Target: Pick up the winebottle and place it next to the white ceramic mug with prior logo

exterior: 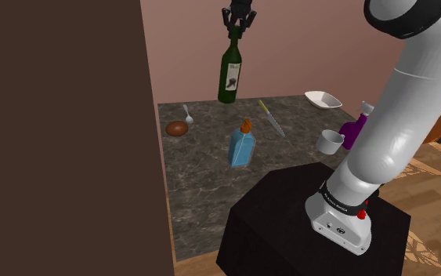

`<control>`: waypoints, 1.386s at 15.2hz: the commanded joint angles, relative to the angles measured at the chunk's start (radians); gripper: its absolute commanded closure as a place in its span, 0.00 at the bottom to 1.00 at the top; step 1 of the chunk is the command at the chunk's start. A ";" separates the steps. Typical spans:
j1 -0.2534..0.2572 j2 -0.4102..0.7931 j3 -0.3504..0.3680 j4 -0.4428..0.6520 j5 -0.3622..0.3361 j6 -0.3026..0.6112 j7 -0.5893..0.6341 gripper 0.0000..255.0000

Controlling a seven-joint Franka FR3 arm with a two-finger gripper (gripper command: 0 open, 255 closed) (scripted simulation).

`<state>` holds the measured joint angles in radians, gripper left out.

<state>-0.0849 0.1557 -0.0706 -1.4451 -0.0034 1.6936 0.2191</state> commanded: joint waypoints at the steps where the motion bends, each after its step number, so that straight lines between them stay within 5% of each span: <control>1: -0.020 -0.047 -0.014 -0.058 0.002 0.012 -0.035 1.00; 11: -0.115 -0.261 -0.108 -0.313 -0.008 0.056 -0.223 1.00; 21: -0.209 -0.382 -0.233 -0.431 -0.037 0.057 -0.434 1.00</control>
<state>-0.2852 -0.2054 -0.2922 -1.8590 -0.0348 1.7531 -0.1955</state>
